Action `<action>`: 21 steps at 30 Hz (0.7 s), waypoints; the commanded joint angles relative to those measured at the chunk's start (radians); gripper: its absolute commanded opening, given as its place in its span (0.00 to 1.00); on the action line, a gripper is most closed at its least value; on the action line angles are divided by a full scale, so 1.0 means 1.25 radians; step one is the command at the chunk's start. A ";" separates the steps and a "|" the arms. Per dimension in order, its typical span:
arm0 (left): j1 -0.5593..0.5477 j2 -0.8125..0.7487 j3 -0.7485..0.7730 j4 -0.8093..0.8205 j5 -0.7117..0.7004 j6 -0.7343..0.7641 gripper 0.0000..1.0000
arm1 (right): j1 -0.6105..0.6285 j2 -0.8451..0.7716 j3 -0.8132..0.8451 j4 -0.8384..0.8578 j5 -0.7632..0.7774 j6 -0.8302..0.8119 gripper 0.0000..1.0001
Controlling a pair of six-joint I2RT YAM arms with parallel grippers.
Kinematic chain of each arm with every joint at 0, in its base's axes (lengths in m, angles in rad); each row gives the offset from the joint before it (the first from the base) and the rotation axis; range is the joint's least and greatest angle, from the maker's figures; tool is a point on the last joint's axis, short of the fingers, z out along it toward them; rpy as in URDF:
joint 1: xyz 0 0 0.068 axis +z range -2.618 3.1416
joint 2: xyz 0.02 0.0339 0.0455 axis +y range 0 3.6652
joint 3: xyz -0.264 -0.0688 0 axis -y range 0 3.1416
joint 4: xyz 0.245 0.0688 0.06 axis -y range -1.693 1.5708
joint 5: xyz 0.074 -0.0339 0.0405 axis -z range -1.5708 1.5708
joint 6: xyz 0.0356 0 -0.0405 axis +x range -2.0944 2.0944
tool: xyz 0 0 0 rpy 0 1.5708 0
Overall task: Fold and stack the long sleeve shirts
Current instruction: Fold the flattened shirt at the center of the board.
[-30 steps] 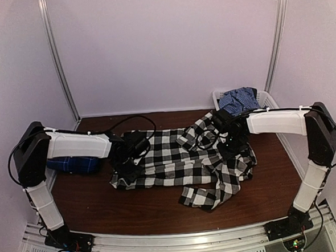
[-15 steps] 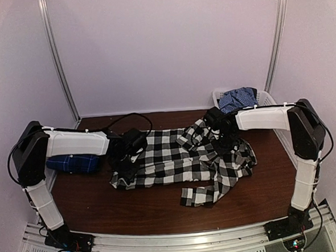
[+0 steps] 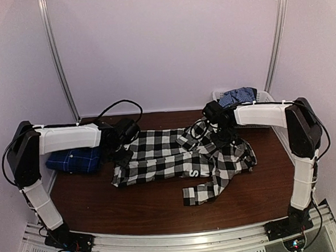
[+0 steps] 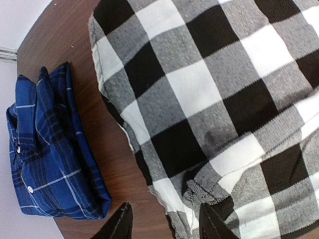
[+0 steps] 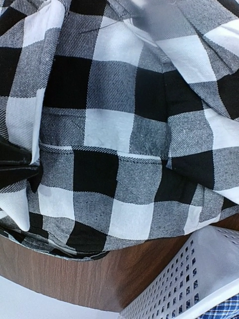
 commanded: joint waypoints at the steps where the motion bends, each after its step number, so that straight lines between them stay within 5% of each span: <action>1: 0.020 0.042 0.050 0.010 -0.078 -0.005 0.48 | -0.011 0.008 -0.002 0.000 0.035 -0.005 0.00; 8: 0.030 0.063 0.063 0.013 -0.075 -0.017 0.48 | -0.012 0.006 -0.031 0.030 0.029 -0.009 0.07; 21: 0.030 -0.132 -0.130 0.261 0.213 -0.056 0.52 | -0.020 -0.183 -0.159 0.094 -0.002 0.050 0.69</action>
